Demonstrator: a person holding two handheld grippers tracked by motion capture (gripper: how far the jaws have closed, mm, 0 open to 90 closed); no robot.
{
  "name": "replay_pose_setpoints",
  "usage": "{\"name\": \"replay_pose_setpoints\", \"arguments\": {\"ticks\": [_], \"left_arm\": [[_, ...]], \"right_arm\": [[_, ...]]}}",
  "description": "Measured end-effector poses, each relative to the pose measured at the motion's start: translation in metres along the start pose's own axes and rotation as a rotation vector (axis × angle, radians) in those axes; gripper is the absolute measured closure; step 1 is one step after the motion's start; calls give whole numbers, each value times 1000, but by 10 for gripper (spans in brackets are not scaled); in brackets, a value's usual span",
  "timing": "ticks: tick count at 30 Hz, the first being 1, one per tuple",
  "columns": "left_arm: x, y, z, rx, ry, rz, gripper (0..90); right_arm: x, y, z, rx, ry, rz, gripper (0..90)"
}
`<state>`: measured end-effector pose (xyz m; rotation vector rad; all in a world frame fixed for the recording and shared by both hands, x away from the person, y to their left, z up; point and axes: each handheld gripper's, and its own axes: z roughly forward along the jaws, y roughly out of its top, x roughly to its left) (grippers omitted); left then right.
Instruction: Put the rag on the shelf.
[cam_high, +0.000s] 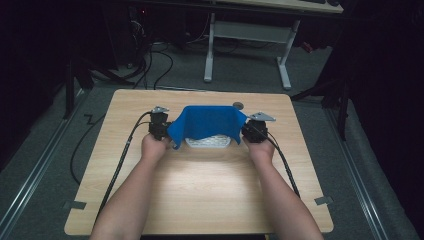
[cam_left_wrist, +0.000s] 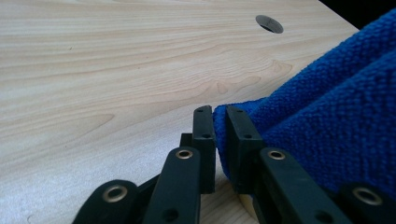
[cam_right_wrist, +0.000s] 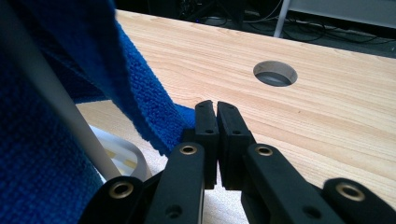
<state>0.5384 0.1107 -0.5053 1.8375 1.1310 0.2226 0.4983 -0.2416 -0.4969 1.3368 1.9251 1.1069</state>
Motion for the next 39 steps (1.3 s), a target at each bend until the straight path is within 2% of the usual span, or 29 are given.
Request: {"name": "replay_pose_setpoints", "arguments": {"ticks": [5,9,13,17,30,35,39], "left_arm": [[3,-3,-3,-3,6,-18,803],[5,-2,-8,-5,19,-26,705],[7,2,-17,-33,49,-22,623],[8,7,-28,-59,72,-15,590],[14,19,-62,-108,126,-14,567],[17,18,-71,-120,142,-22,569],[17,16,-74,-123,155,-12,572]], "right_arm": [[1,-1,1,3,0,-1,883],[1,0,0,6,14,-4,866],[2,5,-3,-3,10,-23,837],[1,11,-8,-11,-6,-25,797],[-6,43,-31,-70,-31,-50,731],[-7,48,-37,-78,-41,-59,713],[-7,49,-39,-78,-43,-60,695]]}}
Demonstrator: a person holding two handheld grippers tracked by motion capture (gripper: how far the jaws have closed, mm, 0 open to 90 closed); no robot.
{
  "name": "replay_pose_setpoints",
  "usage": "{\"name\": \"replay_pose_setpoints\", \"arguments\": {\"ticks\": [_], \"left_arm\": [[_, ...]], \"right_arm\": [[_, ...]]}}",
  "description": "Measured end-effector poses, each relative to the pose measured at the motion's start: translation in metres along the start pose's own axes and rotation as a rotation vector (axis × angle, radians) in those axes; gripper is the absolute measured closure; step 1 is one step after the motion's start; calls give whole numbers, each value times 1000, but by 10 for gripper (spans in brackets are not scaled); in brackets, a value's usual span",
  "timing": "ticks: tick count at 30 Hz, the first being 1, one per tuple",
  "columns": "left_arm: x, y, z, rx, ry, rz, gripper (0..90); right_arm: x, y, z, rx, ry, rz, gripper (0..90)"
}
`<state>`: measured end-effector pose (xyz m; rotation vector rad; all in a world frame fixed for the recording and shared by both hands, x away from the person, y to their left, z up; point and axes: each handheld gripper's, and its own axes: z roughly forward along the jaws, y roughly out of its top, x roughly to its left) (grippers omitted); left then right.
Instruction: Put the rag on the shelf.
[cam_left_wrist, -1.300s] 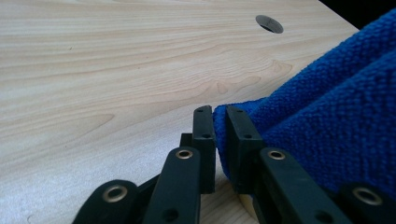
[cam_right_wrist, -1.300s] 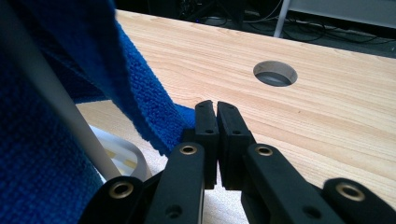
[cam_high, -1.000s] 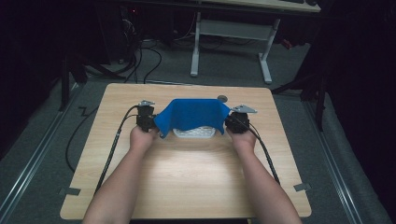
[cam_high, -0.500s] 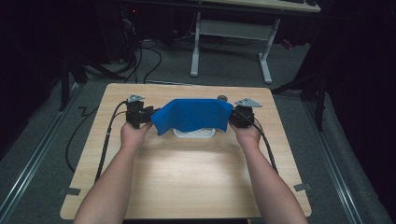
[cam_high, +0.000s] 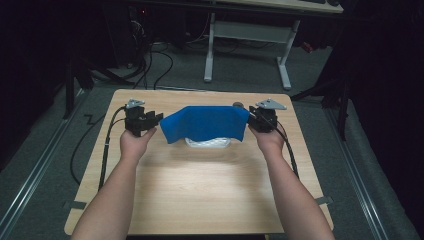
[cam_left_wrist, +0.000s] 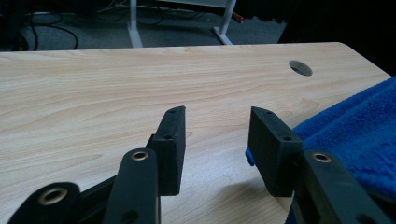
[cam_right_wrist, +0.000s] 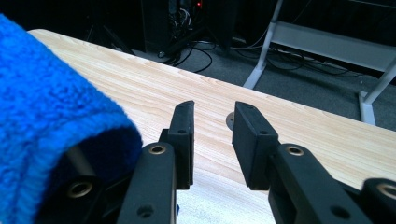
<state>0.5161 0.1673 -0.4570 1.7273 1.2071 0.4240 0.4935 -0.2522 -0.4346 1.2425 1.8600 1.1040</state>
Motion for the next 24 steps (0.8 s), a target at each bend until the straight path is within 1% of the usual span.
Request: {"name": "replay_pose_setpoints", "arguments": {"ticks": [2,5,9,11,12,14,17,19,20,22,24], "left_arm": [[0,-1,-1,-2,-3,-5,572],[-1,-3,-3,1,0,8,573],[-1,-7,-6,-4,4,11,573],[-1,-10,-8,-10,6,14,574],[-2,-11,-9,-8,8,16,573],[-3,-14,-11,-8,17,31,574],[-6,-17,-17,-16,14,50,576],[-8,-20,-21,-24,24,69,576],[-8,-21,-24,-23,30,73,576],[-8,-24,-28,-33,32,70,576],[-8,-27,-33,-39,38,67,576]], "right_arm": [[0,0,-2,2,-1,2,685],[-1,0,-4,6,-4,-4,674],[-2,-1,-9,6,-9,-9,669],[-3,-2,-13,-6,-9,-15,668],[-3,-4,-15,-3,-12,-9,668],[-5,-6,-18,-6,-12,-12,666],[-6,-8,-23,1,-11,-13,656],[-7,-10,-29,-5,-9,-21,655],[-7,-11,-33,-19,-13,-21,656],[-8,-14,-38,-21,-8,-12,652],[-8,-16,-43,-24,-12,-24,649]]}}
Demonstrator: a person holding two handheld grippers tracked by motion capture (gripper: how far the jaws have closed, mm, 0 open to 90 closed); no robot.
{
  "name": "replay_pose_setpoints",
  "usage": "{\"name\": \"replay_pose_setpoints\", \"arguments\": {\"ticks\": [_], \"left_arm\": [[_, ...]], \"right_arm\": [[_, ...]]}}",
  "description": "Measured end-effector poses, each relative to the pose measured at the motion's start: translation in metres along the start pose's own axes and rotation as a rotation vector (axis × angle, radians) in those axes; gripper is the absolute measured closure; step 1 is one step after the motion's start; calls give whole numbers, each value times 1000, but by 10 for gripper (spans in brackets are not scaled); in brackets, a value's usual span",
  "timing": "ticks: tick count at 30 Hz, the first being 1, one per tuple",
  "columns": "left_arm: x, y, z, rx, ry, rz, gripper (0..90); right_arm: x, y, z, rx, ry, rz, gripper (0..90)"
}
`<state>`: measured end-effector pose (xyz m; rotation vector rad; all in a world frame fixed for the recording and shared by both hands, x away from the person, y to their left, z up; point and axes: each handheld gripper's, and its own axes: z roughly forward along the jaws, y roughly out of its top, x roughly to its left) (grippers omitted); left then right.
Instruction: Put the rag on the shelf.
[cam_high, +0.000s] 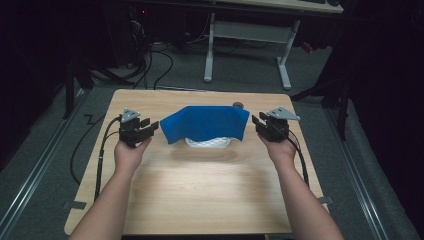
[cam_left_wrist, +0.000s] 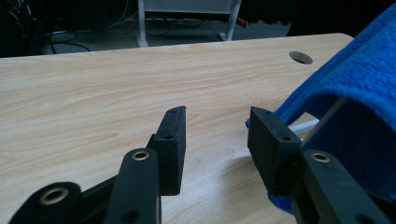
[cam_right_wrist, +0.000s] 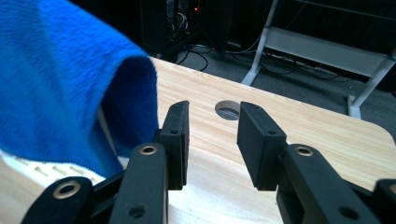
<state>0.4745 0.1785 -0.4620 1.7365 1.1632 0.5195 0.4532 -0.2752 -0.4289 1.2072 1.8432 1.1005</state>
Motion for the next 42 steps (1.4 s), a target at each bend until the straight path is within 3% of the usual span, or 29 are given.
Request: {"name": "replay_pose_setpoints", "arguments": {"ticks": [4,9,10,13,15,17,18,22,26,27,29,31,33,34,35,37,39,42], "left_arm": [[-1,-6,-12,-3,14,5,575],[-5,-15,-30,-5,22,10,567],[-5,-17,-32,-6,22,7,563],[-9,-27,-43,2,9,9,546],[-12,-34,-49,4,1,19,537],[-17,-43,-57,15,-12,24,530],[-19,-47,-60,17,-22,21,528],[-34,-69,-72,42,-70,22,513],[-55,-95,-78,97,-128,16,488],[-64,-105,-77,130,-132,22,485],[-76,-120,-78,160,-139,54,484],[-92,-134,-79,209,-149,137,496],[-102,-136,-80,215,-148,196,476],[-104,-136,-80,209,-151,197,474],[-104,-136,-79,218,-160,195,474],[-104,-136,-77,222,-170,181,473],[-102,-135,-76,219,-166,166,472],[-97,-135,-77,217,-162,142,464]], "right_arm": [[1,-4,-13,-22,-1,-8,642],[5,-8,-28,-11,5,-41,618],[8,-11,-33,-38,8,-48,616],[13,-14,-42,-17,28,-51,588],[19,-20,-50,-36,30,-74,578],[24,-23,-56,-12,39,-96,564],[28,-28,-61,-33,45,-112,568],[42,-42,-75,-11,72,-116,562],[60,-66,-84,22,79,-92,536],[64,-71,-85,33,78,-85,536],[73,-84,-88,49,93,-82,520],[80,-99,-90,81,115,-46,479],[85,-118,-93,88,108,-44,505],[87,-126,-93,123,109,-40,496],[87,-127,-93,144,123,-39,487],[85,-127,-92,131,103,-56,489],[81,-128,-90,145,98,-18,489],[80,-128,-89,132,97,-23,472]]}}
